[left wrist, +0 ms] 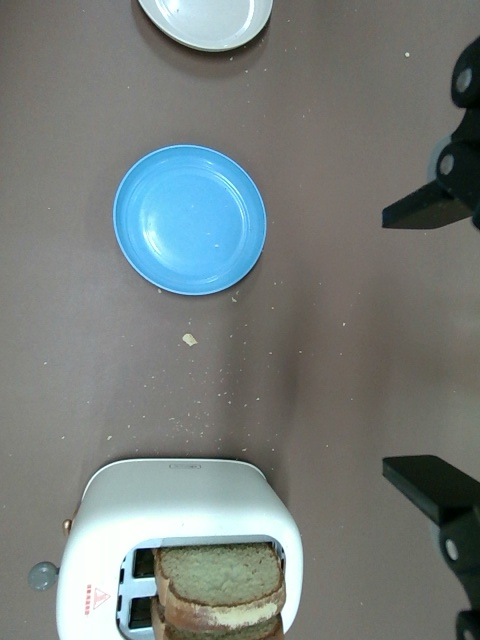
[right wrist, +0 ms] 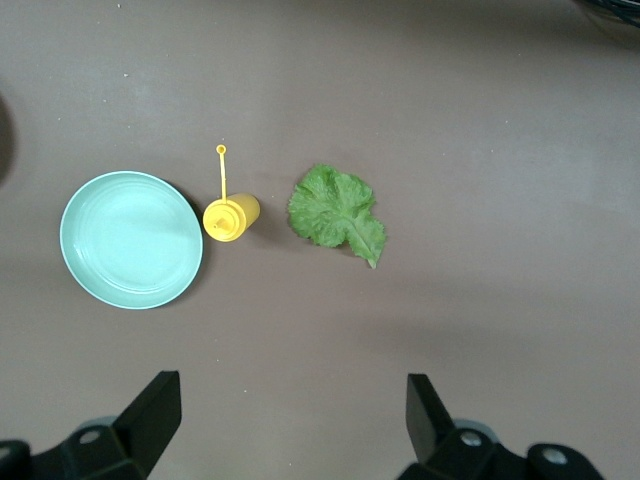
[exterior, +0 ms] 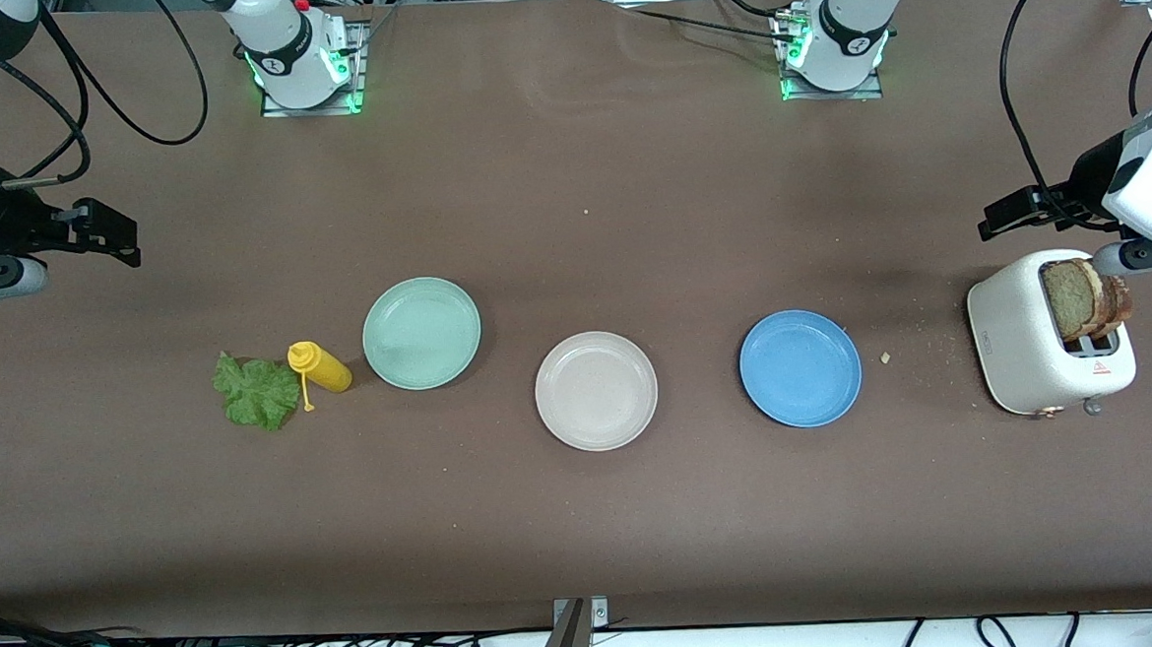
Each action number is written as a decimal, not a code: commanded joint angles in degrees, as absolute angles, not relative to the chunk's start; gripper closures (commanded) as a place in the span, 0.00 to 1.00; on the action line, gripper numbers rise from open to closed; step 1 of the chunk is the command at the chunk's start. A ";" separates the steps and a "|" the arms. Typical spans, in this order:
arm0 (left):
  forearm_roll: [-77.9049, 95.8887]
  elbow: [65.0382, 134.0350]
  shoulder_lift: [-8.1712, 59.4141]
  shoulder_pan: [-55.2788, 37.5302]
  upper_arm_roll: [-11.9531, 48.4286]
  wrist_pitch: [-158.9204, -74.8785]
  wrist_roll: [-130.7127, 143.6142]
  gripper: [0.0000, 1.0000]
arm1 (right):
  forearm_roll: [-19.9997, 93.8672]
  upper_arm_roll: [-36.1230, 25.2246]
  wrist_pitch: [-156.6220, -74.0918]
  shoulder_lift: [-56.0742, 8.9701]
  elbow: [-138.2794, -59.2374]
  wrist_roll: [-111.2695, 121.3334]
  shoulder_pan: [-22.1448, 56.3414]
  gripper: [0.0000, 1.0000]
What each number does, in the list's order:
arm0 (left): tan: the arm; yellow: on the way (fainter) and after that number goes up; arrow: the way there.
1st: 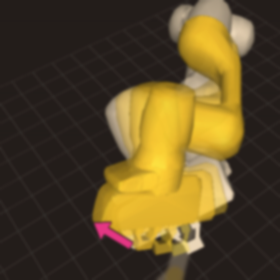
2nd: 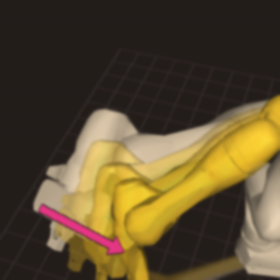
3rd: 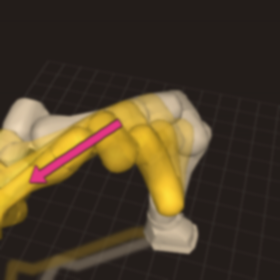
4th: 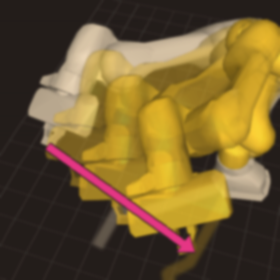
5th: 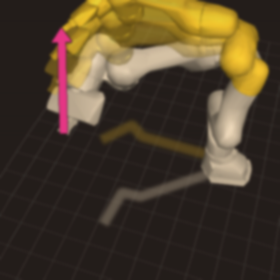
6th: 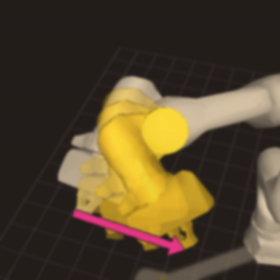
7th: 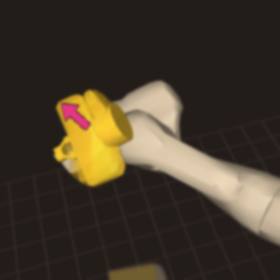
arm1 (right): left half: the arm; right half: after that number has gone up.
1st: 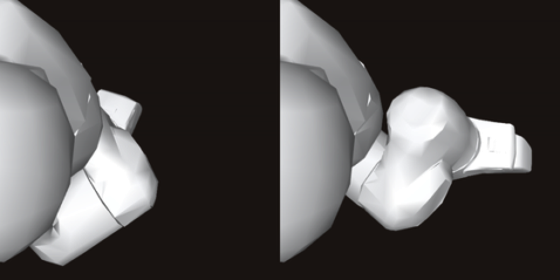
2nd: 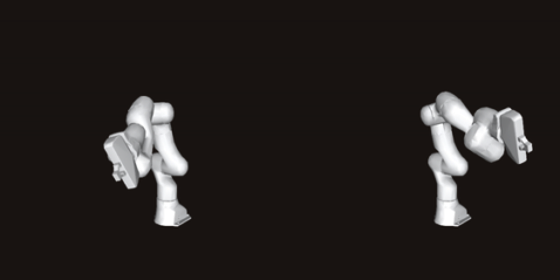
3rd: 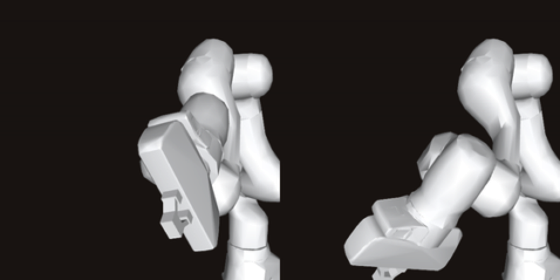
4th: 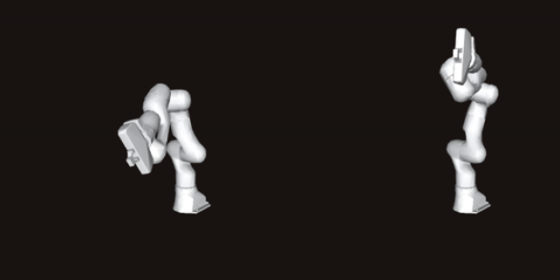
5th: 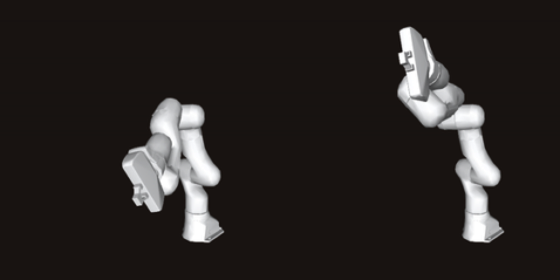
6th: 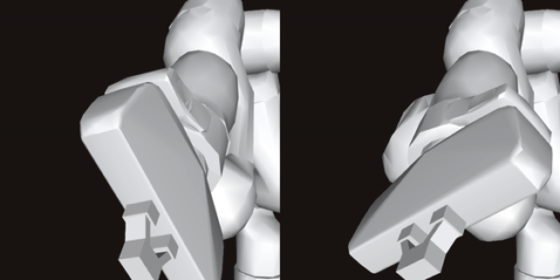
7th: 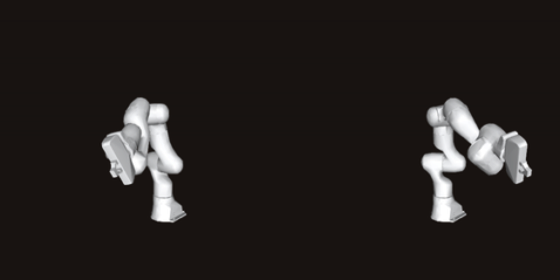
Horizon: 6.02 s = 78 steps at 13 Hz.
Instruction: Make sandwich in beige plate with both arms
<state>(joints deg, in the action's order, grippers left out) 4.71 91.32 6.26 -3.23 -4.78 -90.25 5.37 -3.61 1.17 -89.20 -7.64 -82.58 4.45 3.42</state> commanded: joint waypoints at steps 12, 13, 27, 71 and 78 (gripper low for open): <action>5.71 91.49 6.77 -3.25 -5.19 -89.82 4.04 0.01 | -3.78 1.32 -87.63 -7.03 -82.79 3.43 3.69 0.00; 5.71 91.49 6.77 -3.25 -5.19 -89.82 4.04 0.01 | -3.69 1.23 -87.63 -7.03 -82.79 3.51 3.60 0.00; 5.71 91.67 6.94 -3.34 -5.10 -89.82 4.04 0.01 | -3.69 1.14 -86.49 -7.21 -82.88 3.25 3.60 0.00; -0.18 88.59 19.68 11.33 -5.27 -98.34 -12.13 0.02 | -3.78 1.05 -86.57 -7.21 -82.79 3.43 3.60 0.00; -4.04 89.03 22.32 10.90 -5.27 -98.26 -12.39 0.21 | -3.69 1.06 -86.57 -7.29 -82.62 3.51 3.52 0.00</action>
<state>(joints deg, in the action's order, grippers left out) -2.26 90.73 21.03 11.05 -5.30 -99.04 -11.19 -3.60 1.14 -87.08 -7.70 -82.59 4.26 3.42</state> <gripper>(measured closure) 0.211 0.000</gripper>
